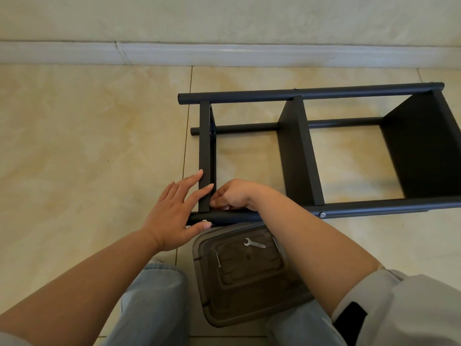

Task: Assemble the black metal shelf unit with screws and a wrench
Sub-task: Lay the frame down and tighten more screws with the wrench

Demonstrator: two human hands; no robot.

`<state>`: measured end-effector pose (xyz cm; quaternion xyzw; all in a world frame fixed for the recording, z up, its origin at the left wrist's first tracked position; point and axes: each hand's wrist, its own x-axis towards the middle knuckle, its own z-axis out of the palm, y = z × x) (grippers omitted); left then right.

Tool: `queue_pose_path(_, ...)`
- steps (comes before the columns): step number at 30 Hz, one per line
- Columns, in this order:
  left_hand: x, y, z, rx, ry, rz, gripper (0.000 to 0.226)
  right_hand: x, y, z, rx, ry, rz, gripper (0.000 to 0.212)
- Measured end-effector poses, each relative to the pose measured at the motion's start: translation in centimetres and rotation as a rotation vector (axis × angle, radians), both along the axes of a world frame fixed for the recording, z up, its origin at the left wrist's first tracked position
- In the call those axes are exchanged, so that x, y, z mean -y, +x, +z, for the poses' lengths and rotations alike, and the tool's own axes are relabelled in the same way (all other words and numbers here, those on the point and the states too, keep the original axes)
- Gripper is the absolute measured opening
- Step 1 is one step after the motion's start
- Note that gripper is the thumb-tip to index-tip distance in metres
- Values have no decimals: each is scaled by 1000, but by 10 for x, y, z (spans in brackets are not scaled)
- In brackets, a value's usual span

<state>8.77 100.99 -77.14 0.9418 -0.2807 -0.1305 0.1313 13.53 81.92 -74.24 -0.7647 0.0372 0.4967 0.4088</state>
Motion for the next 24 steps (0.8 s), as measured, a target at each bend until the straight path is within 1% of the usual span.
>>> queue_pose_path(3, 0, -1, 0, 4, -20, 4, 71, -5, 2, 2, -25, -26, 49, 11)
queue_pose_path(6, 1, -1, 1, 22, -39, -1, 70, -9, 2, -1, -49, -42, 63, 23)
queue_pose_path(7, 1, -1, 1, 29, -42, -5, 70, -10, 2, -1, -53, -44, 64, 24)
queue_pose_path(15, 1, -2, 0, 56, -47, -11, 69, -12, 4, -1, -115, -45, 70, 14)
queue_pose_path(17, 1, -1, 0, 60, -46, -11, 69, -11, 5, 0, -129, -47, 69, 15)
queue_pose_path(20, 0, -1, 0, 50, -48, -7, 69, -9, 5, 0, -134, -49, 58, 22)
queue_pose_path(24, 0, -1, 0, 52, -51, -10, 69, -8, 6, -5, -135, -49, 49, 20)
